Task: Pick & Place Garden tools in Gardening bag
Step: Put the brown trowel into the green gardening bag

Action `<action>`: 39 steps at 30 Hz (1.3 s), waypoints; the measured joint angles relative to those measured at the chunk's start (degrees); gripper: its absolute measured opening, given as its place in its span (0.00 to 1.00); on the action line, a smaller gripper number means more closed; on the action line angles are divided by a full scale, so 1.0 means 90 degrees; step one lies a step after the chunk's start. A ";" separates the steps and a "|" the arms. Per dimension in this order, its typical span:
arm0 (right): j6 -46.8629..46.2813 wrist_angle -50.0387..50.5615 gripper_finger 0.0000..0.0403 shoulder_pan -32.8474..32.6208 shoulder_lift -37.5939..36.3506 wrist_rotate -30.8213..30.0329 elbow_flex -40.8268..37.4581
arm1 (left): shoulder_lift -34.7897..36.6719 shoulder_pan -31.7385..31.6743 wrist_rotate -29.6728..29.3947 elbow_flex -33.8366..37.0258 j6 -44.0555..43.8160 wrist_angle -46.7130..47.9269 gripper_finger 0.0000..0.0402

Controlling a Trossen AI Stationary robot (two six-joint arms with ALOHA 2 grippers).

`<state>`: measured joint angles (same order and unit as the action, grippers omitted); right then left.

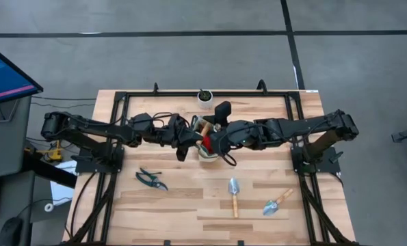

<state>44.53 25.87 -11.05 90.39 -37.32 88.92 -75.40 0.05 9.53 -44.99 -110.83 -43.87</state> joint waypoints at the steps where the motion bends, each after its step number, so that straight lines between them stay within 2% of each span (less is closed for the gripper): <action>1: 0.0000 0.0005 0.55 0.0000 0.0000 0.0000 0.0000 | 0.0000 -0.0002 -0.0021 0.0000 -0.0039 0.0001 0.13; 9: -0.0078 0.0039 0.37 -0.0002 0.0000 0.0260 0.0000 | 0.0000 -0.0002 -0.0190 0.0000 -0.0168 0.0000 0.13; 16: 0.0009 0.0148 0.16 0.0000 0.0000 0.0289 -0.0008 | 0.0005 -0.0041 -0.0216 0.0000 -0.0362 -0.0003 0.13; 23: -0.0342 0.0156 0.16 0.0027 0.0000 0.0535 -0.0010 | 0.0012 -0.0056 -0.0224 0.0000 -0.0138 -0.0036 0.16; 29: -0.1036 0.0196 0.16 0.0038 -0.0191 0.0956 -0.0019 | 0.0015 -0.0058 -0.0243 -0.0026 0.0180 -0.0225 0.29; 35: -0.2002 0.0615 0.15 0.0485 -0.1170 0.1773 -0.0061 | 0.0002 -0.0090 -0.0185 0.0000 0.0529 -0.0445 0.40; 39: -0.2670 0.0629 0.15 0.1069 -0.2164 0.2503 -0.0733 | 0.0138 -0.0264 0.0191 -0.0005 0.1061 -0.0528 0.41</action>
<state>20.50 31.53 -1.43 70.91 -14.80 82.33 -74.15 -2.32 11.24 -45.04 -101.28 -48.62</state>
